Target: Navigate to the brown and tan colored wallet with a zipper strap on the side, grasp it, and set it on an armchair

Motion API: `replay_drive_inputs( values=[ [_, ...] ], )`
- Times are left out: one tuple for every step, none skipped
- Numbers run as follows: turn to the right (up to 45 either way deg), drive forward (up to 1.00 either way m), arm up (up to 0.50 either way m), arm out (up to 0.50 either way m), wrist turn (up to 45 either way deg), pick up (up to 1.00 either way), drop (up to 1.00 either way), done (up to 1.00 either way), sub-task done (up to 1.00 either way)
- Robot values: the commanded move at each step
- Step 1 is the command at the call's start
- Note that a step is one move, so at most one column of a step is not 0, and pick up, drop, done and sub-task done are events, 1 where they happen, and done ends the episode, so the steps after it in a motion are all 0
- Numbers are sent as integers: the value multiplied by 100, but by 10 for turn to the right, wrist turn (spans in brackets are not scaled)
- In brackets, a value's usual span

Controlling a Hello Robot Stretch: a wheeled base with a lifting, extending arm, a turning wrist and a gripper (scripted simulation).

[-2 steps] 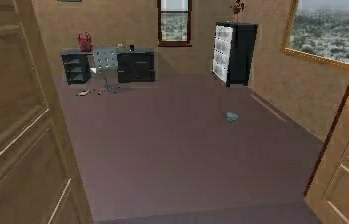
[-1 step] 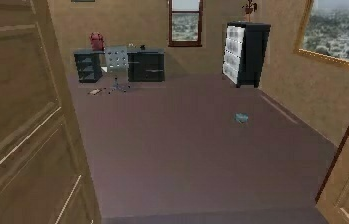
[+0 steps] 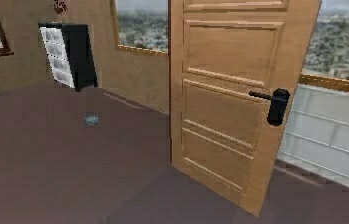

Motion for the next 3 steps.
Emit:
replay_drive_inputs(
  values=[
    [450,0,0,0,0,0,0,0,0],
    [390,0,0,0,0,0,0,0,0],
    [0,10,0,0,0,0,0,0,0]
  ],
)
